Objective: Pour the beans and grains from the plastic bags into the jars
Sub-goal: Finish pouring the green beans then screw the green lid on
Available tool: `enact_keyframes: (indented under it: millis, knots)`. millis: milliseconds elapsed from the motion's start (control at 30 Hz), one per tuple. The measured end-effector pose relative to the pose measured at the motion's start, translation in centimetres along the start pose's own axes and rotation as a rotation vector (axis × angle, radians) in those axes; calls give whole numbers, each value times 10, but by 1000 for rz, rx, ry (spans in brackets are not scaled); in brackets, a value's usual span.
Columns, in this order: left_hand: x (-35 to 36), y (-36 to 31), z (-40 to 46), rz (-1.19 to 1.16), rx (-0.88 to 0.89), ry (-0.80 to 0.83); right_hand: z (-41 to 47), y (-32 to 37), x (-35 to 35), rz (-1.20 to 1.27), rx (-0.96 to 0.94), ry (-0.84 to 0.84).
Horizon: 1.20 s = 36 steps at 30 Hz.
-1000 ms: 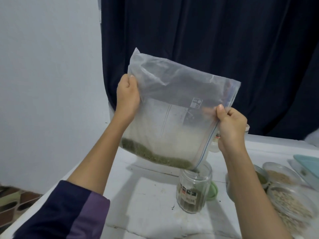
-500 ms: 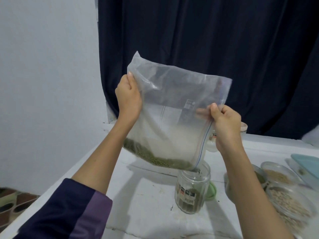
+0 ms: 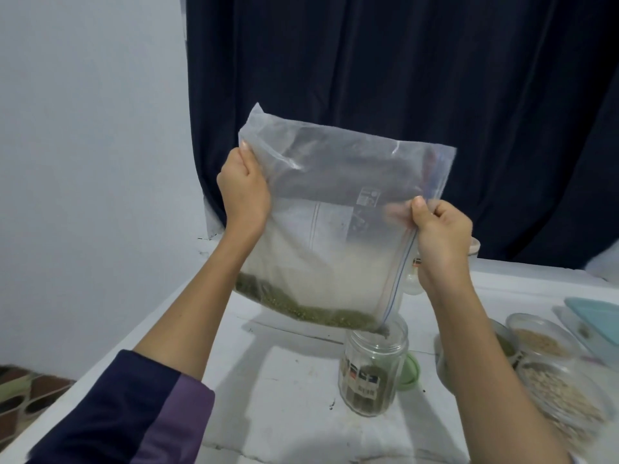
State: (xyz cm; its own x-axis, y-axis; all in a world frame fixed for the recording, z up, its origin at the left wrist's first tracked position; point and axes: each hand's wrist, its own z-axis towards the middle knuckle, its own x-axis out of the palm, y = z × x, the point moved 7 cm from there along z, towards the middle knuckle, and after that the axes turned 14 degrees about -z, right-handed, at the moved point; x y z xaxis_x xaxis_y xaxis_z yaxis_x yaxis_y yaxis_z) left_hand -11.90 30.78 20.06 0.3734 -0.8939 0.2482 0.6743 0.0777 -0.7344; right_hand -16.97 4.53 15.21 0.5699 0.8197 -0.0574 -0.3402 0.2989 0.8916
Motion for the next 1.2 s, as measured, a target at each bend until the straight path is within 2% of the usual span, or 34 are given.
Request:
enact_keyframes:
  millis: [100,233,333,433,533,633,733,833,933,1033,1133,1200]
  knots:
    - [-1,1,1,10,3,-6,0,2,2,-18,-2,41]
    - [-1,0,0,12,1,-8,1,0,-3,-20,-1,-22]
    - [-4,-2,-1,16,1,-20,-2,4,6,-55,-14,65]
    - [-7,-1,0,19,6,-35,-1,6,1,-21,-16,26]
    - [-12,1,3,18,0,-54,-2,10,9,-60,-16,137]
    - [-15,4,5,15,-4,-67,2,11,5,-43,-19,61]
    - [-19,5,5,25,-13,-82,-2,13,13,-48,-33,137]
    - [-21,5,5,22,-13,-83,-3,14,11,-59,-47,94]
    - [-26,5,6,26,-22,-96,-4,16,17,-88,-46,135]
    - [-27,3,5,3,-9,-92,-3,19,13,-45,-54,74]
    - [-30,0,6,6,-9,-95,-5,19,16,-62,-51,119]
    - [-29,0,6,4,-6,-95,-4,17,12,-69,-51,57]
